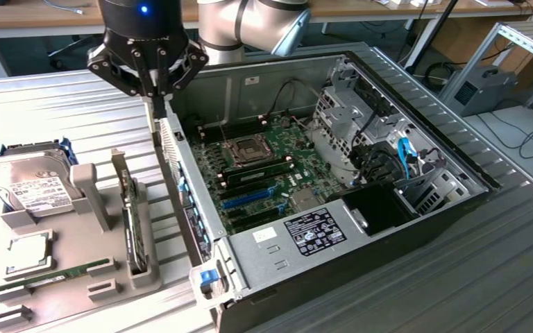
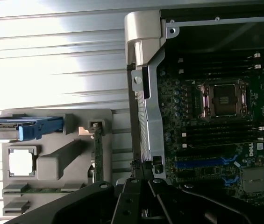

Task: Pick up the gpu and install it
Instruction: 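Reach for the gpu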

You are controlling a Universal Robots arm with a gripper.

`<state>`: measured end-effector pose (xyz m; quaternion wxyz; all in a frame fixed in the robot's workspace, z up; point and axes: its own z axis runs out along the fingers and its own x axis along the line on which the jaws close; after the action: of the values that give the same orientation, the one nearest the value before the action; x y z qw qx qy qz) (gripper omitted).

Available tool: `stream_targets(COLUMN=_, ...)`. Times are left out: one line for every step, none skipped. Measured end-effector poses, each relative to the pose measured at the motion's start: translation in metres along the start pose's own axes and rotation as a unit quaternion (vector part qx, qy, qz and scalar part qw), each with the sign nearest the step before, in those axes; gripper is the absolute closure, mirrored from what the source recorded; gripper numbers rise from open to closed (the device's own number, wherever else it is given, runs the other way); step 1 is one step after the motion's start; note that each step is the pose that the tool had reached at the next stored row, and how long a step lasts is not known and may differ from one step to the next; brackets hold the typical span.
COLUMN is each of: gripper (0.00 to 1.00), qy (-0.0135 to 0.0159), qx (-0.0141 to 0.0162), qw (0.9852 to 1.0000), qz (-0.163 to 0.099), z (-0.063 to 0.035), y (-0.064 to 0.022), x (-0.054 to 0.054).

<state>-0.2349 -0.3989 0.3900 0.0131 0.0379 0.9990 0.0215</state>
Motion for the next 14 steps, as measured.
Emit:
stream_targets(gripper=0.89, qy=0.0, qx=0.0, qw=1.0, qz=0.0, z=0.0, y=0.0, x=0.0003)
stream_targets(gripper=0.89, qy=0.0, qx=0.0, qw=1.0, qz=0.0, z=0.0, y=0.0, x=0.0006)
stream_targets(gripper=0.89, qy=0.0, qx=0.0, qw=1.0, qz=0.0, z=0.0, y=-0.0001, x=0.001)
stream_targets(gripper=0.89, qy=0.0, qx=0.0, qw=1.0, qz=0.0, z=0.0001, y=-0.0001, x=0.0013)
stream_targets(gripper=0.89, qy=0.0, qx=0.0, qw=1.0, qz=0.0, z=0.0001, y=-0.0001, x=0.0016)
stream_targets(gripper=0.89, qy=0.0, qx=0.0, qw=1.0, qz=0.0, z=0.0001, y=-0.0002, x=0.002)
stream_targets(gripper=0.89, qy=0.0, qx=0.0, qw=1.0, qz=0.0, z=0.0001, y=-0.0002, x=0.0023)
stream_targets(gripper=0.89, qy=0.0, qx=0.0, qw=1.0, qz=0.0, z=0.0001, y=-0.0002, x=0.0027)
stream_targets(gripper=0.89, qy=0.0, qx=0.0, qw=1.0, qz=0.0, z=0.0001, y=-0.0002, x=0.003)
stream_targets(gripper=0.89, qy=0.0, qx=0.0, qw=1.0, qz=0.0, z=0.0001, y=-0.0003, x=0.0033)
stream_targets(gripper=0.89, qy=0.0, qx=0.0, qw=1.0, qz=0.0, z=0.0001, y=-0.0003, x=0.0037)
stream_targets(gripper=0.89, qy=0.0, qx=0.0, qw=1.0, qz=0.0, z=0.0002, y=-0.0003, x=0.0041)
stream_targets(gripper=0.89, qy=0.0, qx=0.0, qw=1.0, qz=0.0, z=0.0002, y=-0.0004, x=0.0047)
stream_targets(gripper=0.89, qy=0.0, qx=0.0, qw=1.0, qz=0.0, z=0.0002, y=-0.0004, x=0.0052)
